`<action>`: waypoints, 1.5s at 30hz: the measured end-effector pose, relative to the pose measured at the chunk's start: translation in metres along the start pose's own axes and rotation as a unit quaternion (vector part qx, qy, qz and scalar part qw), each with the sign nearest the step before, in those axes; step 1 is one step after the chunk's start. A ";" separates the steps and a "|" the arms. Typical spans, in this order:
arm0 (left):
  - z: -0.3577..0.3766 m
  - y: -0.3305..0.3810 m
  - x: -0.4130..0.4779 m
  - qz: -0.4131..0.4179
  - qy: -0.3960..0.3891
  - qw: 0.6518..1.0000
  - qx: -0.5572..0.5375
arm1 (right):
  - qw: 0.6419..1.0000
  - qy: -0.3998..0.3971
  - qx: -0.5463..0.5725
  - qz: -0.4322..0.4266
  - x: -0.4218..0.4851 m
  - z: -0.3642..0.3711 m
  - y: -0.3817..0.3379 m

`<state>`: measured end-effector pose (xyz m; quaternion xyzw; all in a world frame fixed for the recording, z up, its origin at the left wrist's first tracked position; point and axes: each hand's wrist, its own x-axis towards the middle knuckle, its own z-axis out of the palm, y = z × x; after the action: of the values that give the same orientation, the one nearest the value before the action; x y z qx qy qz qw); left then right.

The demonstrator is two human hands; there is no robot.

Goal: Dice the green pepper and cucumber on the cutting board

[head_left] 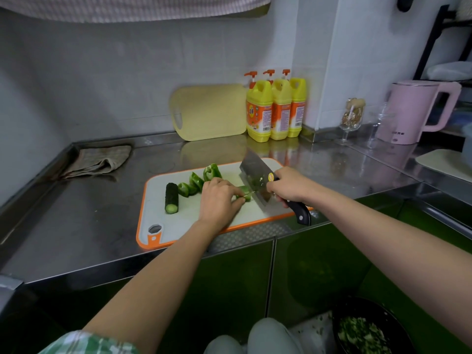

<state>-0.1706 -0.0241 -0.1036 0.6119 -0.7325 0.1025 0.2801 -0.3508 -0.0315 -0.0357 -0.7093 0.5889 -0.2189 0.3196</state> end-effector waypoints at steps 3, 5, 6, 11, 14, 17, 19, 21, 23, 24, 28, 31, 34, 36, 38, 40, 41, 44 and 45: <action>0.002 0.003 0.000 -0.045 0.002 0.999 -0.014 | 0.999 -0.007 -0.042 -0.005 -0.003 0.000 -0.008; 0.003 0.006 0.001 -0.056 0.006 0.998 -0.009 | 0.998 -0.009 -0.055 -0.006 -0.005 0.002 -0.010; 0.004 0.006 0.001 -0.058 0.007 0.998 -0.006 | 0.998 -0.009 -0.057 -0.008 -0.006 0.003 -0.010; 0.004 0.008 0.001 -0.060 0.012 0.998 -0.006 | 0.994 -0.020 -0.110 -0.004 -0.010 0.005 -0.014; 0.003 0.008 0.001 -0.060 0.013 0.998 -0.014 | 0.988 -0.026 -0.155 -0.003 -0.012 0.005 -0.016; 0.002 0.009 0.001 -0.058 0.010 0.998 -0.011 | 0.977 -0.031 -0.211 -0.003 -0.014 0.008 -0.020; 0.003 0.009 0.001 -0.060 0.008 0.998 -0.016 | 0.973 -0.031 -0.230 -0.001 -0.014 0.011 -0.022; 0.003 0.009 0.001 -0.065 0.007 0.997 -0.028 | 0.972 -0.027 -0.235 0.003 -0.011 0.015 -0.023; 0.003 0.008 0.001 -0.068 0.007 0.997 -0.034 | 0.972 -0.023 -0.236 0.011 -0.007 0.021 -0.024; 0.003 0.008 0.001 -0.069 0.007 0.997 -0.036 | 0.971 -0.023 -0.238 0.016 -0.004 0.023 -0.025; 0.001 0.007 -0.001 -0.069 0.003 0.996 -0.051 | 0.975 -0.019 -0.218 0.034 0.009 0.031 -0.029; 0.000 0.006 -0.002 -0.072 0.002 0.996 -0.057 | 0.985 0.014 -0.171 0.031 0.018 0.035 -0.026; -0.001 0.006 -0.002 -0.080 0.000 0.995 -0.056 | 0.990 0.032 -0.133 0.019 0.022 0.034 -0.019; -0.001 0.005 -0.001 -0.084 -0.001 0.995 -0.057 | 0.992 0.043 -0.121 0.010 0.022 0.029 -0.017; 0.000 0.004 -0.001 -0.086 -0.003 0.995 -0.055 | 0.993 0.044 -0.114 0.005 0.020 0.020 -0.017; 0.000 0.004 -0.001 -0.088 -0.002 0.995 -0.056 | 0.995 0.027 -0.098 0.000 0.018 0.011 -0.020; 0.000 0.004 -0.001 -0.088 -0.001 0.995 -0.054 | 0.996 0.016 -0.092 -0.001 0.016 0.009 -0.022; 0.001 0.004 -0.001 -0.082 0.005 0.995 -0.050 | 0.993 -0.014 -0.115 0.004 0.009 0.010 -0.026; 0.001 0.004 -0.001 -0.079 0.006 0.996 -0.047 | 0.991 -0.022 -0.132 0.008 0.008 0.013 -0.027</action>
<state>-0.1748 -0.0224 -0.1043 0.6531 -0.6846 0.0487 0.3201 -0.3215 -0.0338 -0.0258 -0.7452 0.6112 -0.1214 0.2375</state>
